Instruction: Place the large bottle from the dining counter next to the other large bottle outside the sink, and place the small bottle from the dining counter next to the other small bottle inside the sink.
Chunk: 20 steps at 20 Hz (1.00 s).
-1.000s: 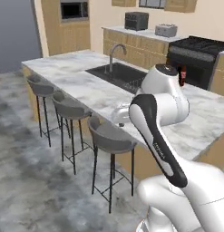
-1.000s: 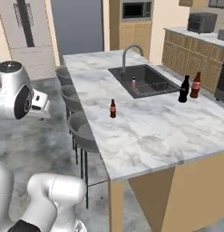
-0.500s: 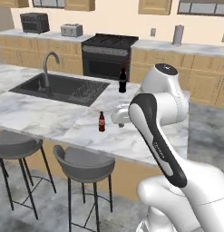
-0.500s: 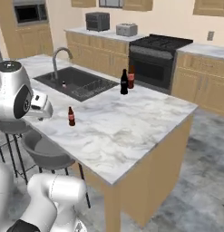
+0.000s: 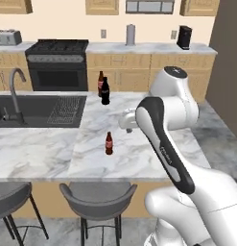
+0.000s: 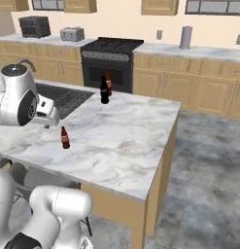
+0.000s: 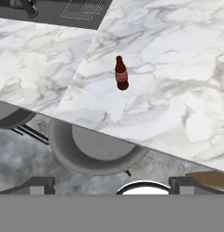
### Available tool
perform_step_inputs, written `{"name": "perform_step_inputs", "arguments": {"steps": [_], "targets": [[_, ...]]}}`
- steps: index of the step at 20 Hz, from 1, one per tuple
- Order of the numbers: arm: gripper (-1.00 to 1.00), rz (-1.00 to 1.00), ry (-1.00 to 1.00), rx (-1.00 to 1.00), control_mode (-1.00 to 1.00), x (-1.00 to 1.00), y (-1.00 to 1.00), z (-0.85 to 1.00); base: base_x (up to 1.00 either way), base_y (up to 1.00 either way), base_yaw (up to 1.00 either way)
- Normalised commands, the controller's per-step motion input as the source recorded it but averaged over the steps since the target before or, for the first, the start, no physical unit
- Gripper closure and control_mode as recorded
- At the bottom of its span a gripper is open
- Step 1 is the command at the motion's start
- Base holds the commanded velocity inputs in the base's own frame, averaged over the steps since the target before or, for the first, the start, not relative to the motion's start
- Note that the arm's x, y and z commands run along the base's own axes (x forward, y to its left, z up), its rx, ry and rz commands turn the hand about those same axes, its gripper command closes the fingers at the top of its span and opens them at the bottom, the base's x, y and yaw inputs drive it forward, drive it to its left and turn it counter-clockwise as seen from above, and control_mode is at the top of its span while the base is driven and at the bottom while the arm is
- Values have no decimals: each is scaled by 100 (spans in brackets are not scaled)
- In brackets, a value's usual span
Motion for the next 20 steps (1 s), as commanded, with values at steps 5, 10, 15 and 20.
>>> {"name": "perform_step_inputs", "arguments": {"steps": [5, 10, 15, 20], "targets": [[-100, 0, 0, 0, 100, 0, 0, 0, 15, -6, -6], [-100, 0, 0, 0, 100, 0, 0, 0, 0, -35, -2], [-100, 0, 0, 0, 100, 0, 0, 0, 31, -2, -35], [-100, 0, 0, 0, 100, 0, 0, 0, 35, 10, -57]]}}
